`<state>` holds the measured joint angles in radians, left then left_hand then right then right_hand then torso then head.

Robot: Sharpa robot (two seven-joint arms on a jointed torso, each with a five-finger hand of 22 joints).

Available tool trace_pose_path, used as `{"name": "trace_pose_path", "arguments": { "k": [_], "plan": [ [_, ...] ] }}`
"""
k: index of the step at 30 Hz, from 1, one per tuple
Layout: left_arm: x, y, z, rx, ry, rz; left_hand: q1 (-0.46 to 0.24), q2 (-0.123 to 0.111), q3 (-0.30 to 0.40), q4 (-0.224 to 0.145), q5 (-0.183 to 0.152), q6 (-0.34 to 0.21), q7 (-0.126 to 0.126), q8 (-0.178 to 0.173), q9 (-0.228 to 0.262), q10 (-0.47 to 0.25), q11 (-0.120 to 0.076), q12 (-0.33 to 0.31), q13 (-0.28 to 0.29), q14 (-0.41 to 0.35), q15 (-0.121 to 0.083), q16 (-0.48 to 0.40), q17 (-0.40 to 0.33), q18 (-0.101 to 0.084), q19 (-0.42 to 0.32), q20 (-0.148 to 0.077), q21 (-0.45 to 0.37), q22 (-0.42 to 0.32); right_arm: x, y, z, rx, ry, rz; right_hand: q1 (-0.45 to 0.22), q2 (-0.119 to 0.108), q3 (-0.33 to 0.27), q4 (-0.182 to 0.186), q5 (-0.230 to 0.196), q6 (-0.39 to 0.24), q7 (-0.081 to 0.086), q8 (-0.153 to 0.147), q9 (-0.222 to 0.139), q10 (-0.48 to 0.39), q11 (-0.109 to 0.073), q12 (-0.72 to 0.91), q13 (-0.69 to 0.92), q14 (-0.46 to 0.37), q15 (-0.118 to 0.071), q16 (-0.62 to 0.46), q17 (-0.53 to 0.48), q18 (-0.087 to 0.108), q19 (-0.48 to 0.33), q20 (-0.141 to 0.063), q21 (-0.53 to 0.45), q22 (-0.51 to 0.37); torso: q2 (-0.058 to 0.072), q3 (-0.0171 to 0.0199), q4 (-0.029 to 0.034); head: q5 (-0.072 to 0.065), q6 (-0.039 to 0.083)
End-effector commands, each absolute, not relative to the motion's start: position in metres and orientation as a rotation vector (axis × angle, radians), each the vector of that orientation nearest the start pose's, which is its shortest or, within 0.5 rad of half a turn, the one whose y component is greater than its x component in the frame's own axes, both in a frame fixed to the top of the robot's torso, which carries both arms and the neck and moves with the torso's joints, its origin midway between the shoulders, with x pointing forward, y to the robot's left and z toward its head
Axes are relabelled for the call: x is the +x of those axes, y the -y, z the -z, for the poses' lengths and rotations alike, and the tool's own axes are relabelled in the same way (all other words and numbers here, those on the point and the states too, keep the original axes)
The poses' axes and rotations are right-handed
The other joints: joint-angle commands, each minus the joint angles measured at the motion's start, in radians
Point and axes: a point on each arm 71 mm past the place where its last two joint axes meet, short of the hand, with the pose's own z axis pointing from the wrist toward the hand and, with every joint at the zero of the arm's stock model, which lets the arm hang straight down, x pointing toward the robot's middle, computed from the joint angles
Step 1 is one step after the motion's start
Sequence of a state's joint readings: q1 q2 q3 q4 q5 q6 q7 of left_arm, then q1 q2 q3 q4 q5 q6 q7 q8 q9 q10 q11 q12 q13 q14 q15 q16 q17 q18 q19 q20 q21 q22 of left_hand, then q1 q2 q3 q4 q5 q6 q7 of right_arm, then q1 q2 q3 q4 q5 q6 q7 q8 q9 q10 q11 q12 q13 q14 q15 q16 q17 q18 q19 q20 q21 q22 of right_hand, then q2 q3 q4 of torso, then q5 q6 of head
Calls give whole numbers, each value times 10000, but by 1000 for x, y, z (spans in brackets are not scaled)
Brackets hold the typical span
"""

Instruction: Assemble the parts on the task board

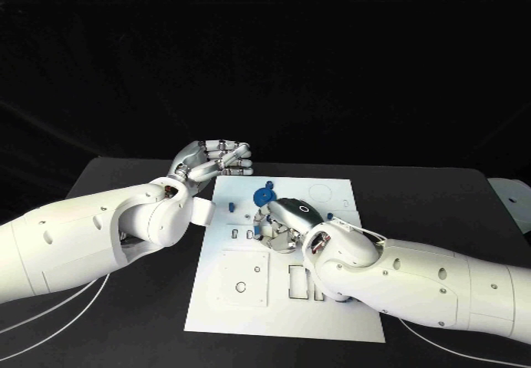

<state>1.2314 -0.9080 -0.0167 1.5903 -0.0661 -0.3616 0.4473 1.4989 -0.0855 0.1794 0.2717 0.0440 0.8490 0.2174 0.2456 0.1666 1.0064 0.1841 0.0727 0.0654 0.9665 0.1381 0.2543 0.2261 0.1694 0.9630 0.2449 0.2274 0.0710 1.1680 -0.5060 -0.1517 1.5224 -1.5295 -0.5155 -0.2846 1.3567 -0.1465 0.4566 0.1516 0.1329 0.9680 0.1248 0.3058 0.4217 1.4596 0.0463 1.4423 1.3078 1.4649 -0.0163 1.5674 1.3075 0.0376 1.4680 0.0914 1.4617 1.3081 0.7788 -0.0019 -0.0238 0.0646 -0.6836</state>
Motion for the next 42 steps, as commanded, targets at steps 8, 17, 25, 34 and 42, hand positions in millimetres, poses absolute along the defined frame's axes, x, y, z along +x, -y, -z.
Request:
{"name": "trace_pose_path", "arguments": {
  "k": [8, 17, 25, 34, 42],
  "plan": [
    [485, -222, 143, -9817, -13102, 15669, 103, 3, -51, 6, 50, 48, 134, -44, -13, 71, -18, -47, -2, 64, 19, -56, 16, 146, 87, -6, -33, -15, 439, 40, 226, -2334, -16323, -7982, -121, -15, 5, 71, -64, 12, -33, 21, 146, -28, -37, -53, 1326, 1059, -71, 34, 2633, -58, 294, -72, -70, 1722, -1, -1, 0, 29, -46],
    [485, -222, 143, -9820, -13100, 15660, 103, 3, -51, 6, 50, 48, 134, -44, -13, 71, -18, -47, -2, 64, 19, -56, 16, 146, 87, -6, -33, -15, 440, 42, 228, -2408, -16402, -7895, -146, -40, 6, 74, -71, -25, -24, 8, 140, -34, -30, -61, 1321, 1059, -68, 34, 2633, -60, 298, -70, -65, 1728, -5, 4, -10, 36, -63],
    [485, -223, 143, -9825, -13101, 15652, 103, 3, -51, 6, 50, 48, 134, -44, -13, 71, -18, -47, -2, 64, 19, -56, 16, 146, 87, -6, -33, -15, 440, 43, 228, -2500, -16431, -7817, -217, -111, -11, 92, -94, -67, -4, -1, 134, -53, -14, -81, 1305, 1059, -55, 34, 2633, -55, 286, -64, -88, 1715, -3, -1, -5, 31, -70],
    [485, -222, 143, -9831, -13114, 15651, 103, 3, -51, 6, 50, 48, 134, -44, -13, 71, -18, -47, -2, 64, 19, -56, 16, 146, 87, -6, -33, -15, 439, 41, 227, -2517, -16303, -7828, -332, -198, -41, 137, -103, -105, 17, -6, 126, -65, 7, -93, 1298, 1059, -38, 34, 2633, -54, 283, -52, -98, 1713, -1, -2, 3, 17, -74],
    [485, -223, 143, -9835, -13117, 15645, 103, 3, -51, 6, 50, 48, 134, -44, -13, 71, -18, -47, -2, 64, 19, -56, 16, 146, 87, -6, -33, -15, 439, 42, 227, -2492, -16237, -7740, -521, -308, -97, 227, -153, -140, 35, -4, 116, -73, 26, -103, 1294, 1059, -19, 34, 2633, -51, 278, -34, -114, 1708, -3, -5, -6, 17, -74]
  ]
}}
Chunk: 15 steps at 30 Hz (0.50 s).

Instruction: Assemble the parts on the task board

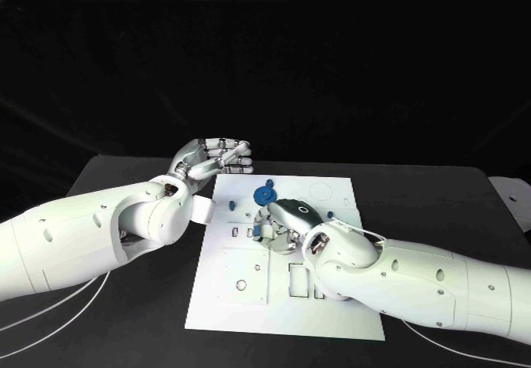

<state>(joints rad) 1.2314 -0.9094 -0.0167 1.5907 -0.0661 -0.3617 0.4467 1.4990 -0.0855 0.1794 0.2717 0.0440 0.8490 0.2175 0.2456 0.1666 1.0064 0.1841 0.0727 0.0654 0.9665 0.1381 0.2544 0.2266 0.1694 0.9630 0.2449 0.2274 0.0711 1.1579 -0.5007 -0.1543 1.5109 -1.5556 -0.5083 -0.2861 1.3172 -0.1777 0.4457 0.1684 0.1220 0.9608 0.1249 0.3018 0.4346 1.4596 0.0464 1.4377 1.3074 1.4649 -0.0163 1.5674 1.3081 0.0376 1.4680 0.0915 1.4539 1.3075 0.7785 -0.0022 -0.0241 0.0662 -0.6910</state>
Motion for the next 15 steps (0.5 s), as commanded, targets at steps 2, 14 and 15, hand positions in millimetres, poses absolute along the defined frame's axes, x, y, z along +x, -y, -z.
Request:
{"name": "trace_pose_path", "arguments": {
  "k": [2, 14, 15],
  "plan": [
    [485, -223, 143, -9836, -13118, 15644, 103, 3, -51, 6, 50, 48, 134, -44, -13, 72, -18, -47, -2, 64, 19, -56, 11, 146, 87, -6, -33, -16, 439, 42, 227, -2491, -16222, -7737, -143, -9, 6, 67, -50, -77, 36, 33, -15, -87, 28, -72, 1284, 1059, -18, 34, 2627, -48, 272, -33, -47, 1706, 2, -1, -3, 4, 0],
    [485, -223, 143, -9845, -13123, 15628, 113, 4, -64, 13, 50, 54, 137, -56, -17, 78, -18, -59, -4, 65, 18, -85, 28, 146, 91, -6, -52, -19, 439, 42, 225, -2403, -16029, -7821, -371, -164, -90, 200, -393, -304, 121, -61, -77, -196, 102, -192, 1183, 1059, 42, 34, 2627, -29, 227, 15, -138, 1655, 2, 0, 5, -38, 23],
    [485, -223, 143, -9847, -13122, 15625, 113, 4, -64, 13, 50, 54, 137, -56, -17, 78, -18, -59, -4, 65, 18, -85, 28, 146, 91, -6, -52, -19, 439, 42, 225, -2391, -16013, -7826, -380, -178, -99, 208, -427, -340, 134, -78, -87, -206, 112, -202, 1174, 1059, 50, 34, 2627, -25, 219, 22, -154, 1645, -2, 2, -2, -37, 23]
  ]
}}
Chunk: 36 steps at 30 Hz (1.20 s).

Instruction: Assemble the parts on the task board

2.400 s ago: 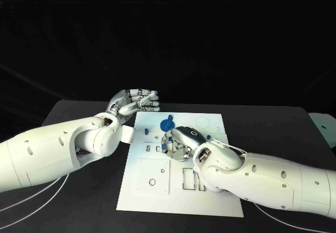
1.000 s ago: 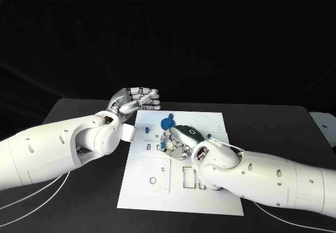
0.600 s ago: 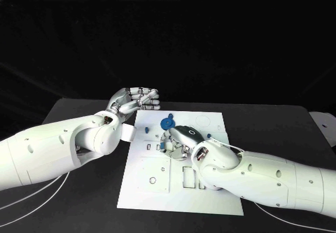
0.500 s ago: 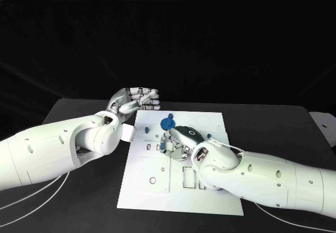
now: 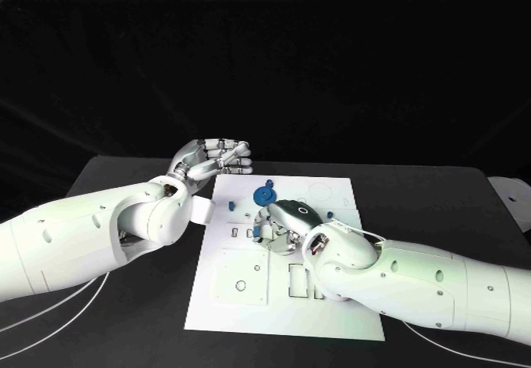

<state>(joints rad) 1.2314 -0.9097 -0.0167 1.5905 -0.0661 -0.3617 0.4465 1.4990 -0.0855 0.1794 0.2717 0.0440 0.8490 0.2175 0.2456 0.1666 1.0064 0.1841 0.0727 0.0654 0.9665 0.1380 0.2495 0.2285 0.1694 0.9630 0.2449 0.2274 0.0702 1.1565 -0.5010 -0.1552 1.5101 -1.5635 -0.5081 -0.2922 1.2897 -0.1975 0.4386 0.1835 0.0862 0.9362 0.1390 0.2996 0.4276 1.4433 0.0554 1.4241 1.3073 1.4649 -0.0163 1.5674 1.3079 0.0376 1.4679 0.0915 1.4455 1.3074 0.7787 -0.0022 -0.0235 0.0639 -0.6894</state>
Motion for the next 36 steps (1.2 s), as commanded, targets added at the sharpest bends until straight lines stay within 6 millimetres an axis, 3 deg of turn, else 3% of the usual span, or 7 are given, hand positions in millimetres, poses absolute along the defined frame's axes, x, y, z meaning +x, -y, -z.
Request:
{"name": "trace_pose_path", "arguments": {
  "k": [1, 10, 17, 26, 30, 33, 36],
  "plan": [
    [485, -223, 143, -9847, -13123, 15623, 113, 4, -64, 13, 49, 54, 137, -56, -17, 77, -18, -59, -4, 65, 18, -36, 9, 146, 91, -6, -52, -9, 439, 42, 225, -2383, -15999, -7832, -124, 1, -43, 73, -105, -150, 13, -85, -32, -58, 38, -79, 1164, 1059, 62, 34, 2629, -22, 212, 31, -83, 1639, -5, 4, -9, -12, 7],
    [485, -223, 143, -9854, -13134, 15599, 106, 3, -70, 19, 49, 50, 144, -61, -19, 70, -13, -65, -6, 63, 20, -42, 12, 145, 90, -5, -56, -10, 438, 44, 223, -2291, -15780, -8092, -396, -247, -830, 471, -275, -884, 251, -484, -232, -365, 264, -347, 934, 1059, 260, 34, 2629, 24, 100, 204, -301, 1516, -4, 6, -11, -6, 15],
    [487, -227, 146, -9336, -13671, 14822, -426, -271, -519, 159, 50, 165, 9, -22, 5, 148, -97, -43, 7, 247, -50, -12, 120, 164, 351, -70, 35, 34, 429, 52, 214, -2058, -15106, -8608, 295, 68, -2442, 1001, -165, -1201, 391, -709, -388, -535, 396, -440, 831, 1059, 381, 34, 2629, 67, 17, 330, -504, 1424, -25, 8, -8, -25, 14],
    [493, -235, 158, -8158, -15626, 13029, -95, -13, -526, 81, 102, 895, -481, 266, 222, 2135, -830, 595, 292, 2913, -1002, 1970, 1477, 173, 2541, -1062, 1417, 609, 418, 88, 177, -2003, -13692, -9930, 1088, 478, -2830, 962, 364, -1091, 382, -684, -444, -577, 386, -459, 790, 1059, 376, 34, 2629, 131, -118, 340, -787, 1272, -151, 13, -84, 44, 85],
    [496, -234, 166, -7234, -16964, 11812, -360, -233, -219, 175, 72, 1484, -811, 455, 422, 3136, -1252, 1004, 577, 4092, -1492, 4955, 3748, 108, 3624, -1655, 3008, 1502, 419, 114, 152, -2136, -13222, -10061, 1293, 515, -2751, 929, 548, -1013, 366, -648, -449, -597, 371, -477, 772, 1059, 366, 34, 2629, 121, -96, 329, -758, 1304, -267, 21, -107, 22, 99],
    [495, -231, 172, -6710, -17988, 11053, -931, -351, 11, 123, 49, 1666, -947, 484, 638, 3464, -1432, 1489, 1139, 4420, -1619, 8926, 7869, 57, 3377, -1831, 4543, 2547, 422, 131, 141, -1925, -13279, -9976, 1300, 527, -2741, 958, 581, -931, 349, -602, -439, -587, 358, -470, 776, 1059, 356, 34, 2629, 112, -76, 323, -726, 1330, -347, 19, -124, 52, 86],
    [493, -226, 178, -5574, -19536, 9814, -1580, -306, 464, 82, 107, 1412, -917, 592, 982, 3106, -1350, 2403, 2107, 4507, -1558, 10223, 9270, -97, 3046, -1819, 6352, 4325, 426, 149, 133, -1506, -13494, -9773, 1282, 545, -2736, 996, 611, -837, 327, -541, -424, -451, 337, -333, 901, 1059, 340, 34, 2629, 74, 13, 312, -572, 1435, -417, 34, -150, 169, 64]
  ]
}}
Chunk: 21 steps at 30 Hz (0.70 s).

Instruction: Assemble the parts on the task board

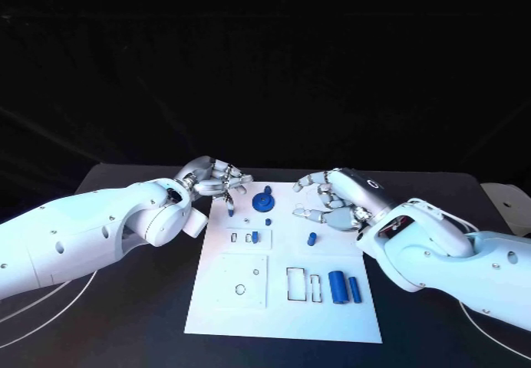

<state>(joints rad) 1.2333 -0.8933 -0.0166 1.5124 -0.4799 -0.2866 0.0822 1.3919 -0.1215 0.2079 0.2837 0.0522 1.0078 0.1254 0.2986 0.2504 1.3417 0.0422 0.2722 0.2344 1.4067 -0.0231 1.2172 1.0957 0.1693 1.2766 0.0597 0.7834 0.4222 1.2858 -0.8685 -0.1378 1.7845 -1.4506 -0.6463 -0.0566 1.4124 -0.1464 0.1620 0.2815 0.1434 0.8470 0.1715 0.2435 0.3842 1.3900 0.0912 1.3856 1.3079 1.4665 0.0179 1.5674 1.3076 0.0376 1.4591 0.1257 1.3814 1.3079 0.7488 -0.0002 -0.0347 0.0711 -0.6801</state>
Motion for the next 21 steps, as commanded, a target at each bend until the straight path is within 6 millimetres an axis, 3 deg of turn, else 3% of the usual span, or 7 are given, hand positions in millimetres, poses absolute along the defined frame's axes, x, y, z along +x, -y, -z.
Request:
{"name": "trace_pose_path", "arguments": {
  "k": [1, 3, 4, 9, 14, 16, 21],
  "plan": [
    [493, -224, 179, -5185, -19933, 9415, -795, 22, 361, 87, -20, -304, 37, 205, 333, -558, 81, 865, 869, 154, 36, 837, 929, -100, -247, 52, 1288, 1290, 428, 153, 132, -1354, -13575, -9711, 42, 34, 26, 26, 40, 66, -2, 31, 12, 99, -23, 66, 907, 1043, -5, 34, 2632, 69, 114, -33, 89, 1444, -143, 21, -49, 114, -53],
    [493, -220, 180, -4377, -20619, 8517, -1218, 122, 699, -46, -72, -815, 55, 786, 975, -1627, 45, 2369, 2269, 311, -144, 1374, 1520, -188, -548, 212, 2543, 2507, 432, 164, 131, -1001, -13745, -9548, 26, 36, 22, 37, 41, 77, -7, 43, 15, 111, -27, 77, 916, 1043, -9, 34, 2632, 70, 114, -36, 86, 1443, -167, 26, -47, 111, -69],
    [493, -218, 181, -4065, -20829, 8120, -1483, -49, 572, 72, -50, -751, 24, 1006, 1141, -1538, 30, 2783, 2552, 555, 65, 1771, 2087, -235, -344, 135, 3084, 3286, 433, 168, 130, -895, -13796, -9467, 8, 42, 18, 48, 44, 95, -13, 62, 19, 118, -32, 83, 919, 1043, -13, 34, 2632, 69, 118, -40, 91, 1448, -196, 31, -35, 116, -113],
    [496, -208, 182, -2655, -21375, 6193, -1916, -63, 505, 83, -36, -1060, -186, 2217, 2113, -2048, -95, 4864, 4080, 1193, -86, 2819, 3556, -561, 254, 42, 4847, 5608, 439, 184, 129, -720, -13870, -9032, -72, 60, -1, 76, 41, 163, -36, 131, 37, 106, -51, 66, 898, 1043, -29, 34, 2632, 80, 94, -53, 41, 1420, -262, 41, -10, 164, -196],
    [498, -199, 183, -1913, -21709, 5232, -2227, 21, 220, 82, -32, -988, -421, 3134, 2848, -962, -340, 7726, 6866, 1507, -268, 3307, 4348, -792, 818, -103, 5731, 7014, 442, 190, 129, -659, -13902, -8822, -98, 59, -11, 80, 32, 181, -43, 151, 42, 109, -57, 68, 899, 1043, -34, 34, 2632, 84, 86, -58, 23, 1410, -289, 47, 12, 180, -252],
    [500, -194, 181, -1494, -21889, 4921, -2282, 112, 298, 105, -30, -1044, -515, 3381, 3098, -699, -373, 8431, 7602, 1551, -337, 3378, 4470, -826, 891, -165, 5867, 7220, 443, 191, 130, -713, -13902, -8741, -98, 59, -11, 80, 32, 181, -43, 151, 42, 109, -57, 68, 899, 1043, -34, 34, 2632, 84, 86, -58, 23, 1410, -286, 55, 5, 182, -274],
    [503, -185, 177, -890, -22113, 4571, -2669, 87, 223, 112, -32, -1153, -541, 3645, 3408, -661, -419, 8842, 8014, 1566, -365, 3402, 4513, -847, 906, -205, 5958, 7350, 445, 192, 130, -810, -13909, -8601, -134, 65, -19, 81, 74, 203, -57, 183, 48, 95, -69, 51, 881, 1043, -45, 34, 2632, 91, 72, -67, -5, 1395, -260, 56, -17, 211, -270]
  ]
}}
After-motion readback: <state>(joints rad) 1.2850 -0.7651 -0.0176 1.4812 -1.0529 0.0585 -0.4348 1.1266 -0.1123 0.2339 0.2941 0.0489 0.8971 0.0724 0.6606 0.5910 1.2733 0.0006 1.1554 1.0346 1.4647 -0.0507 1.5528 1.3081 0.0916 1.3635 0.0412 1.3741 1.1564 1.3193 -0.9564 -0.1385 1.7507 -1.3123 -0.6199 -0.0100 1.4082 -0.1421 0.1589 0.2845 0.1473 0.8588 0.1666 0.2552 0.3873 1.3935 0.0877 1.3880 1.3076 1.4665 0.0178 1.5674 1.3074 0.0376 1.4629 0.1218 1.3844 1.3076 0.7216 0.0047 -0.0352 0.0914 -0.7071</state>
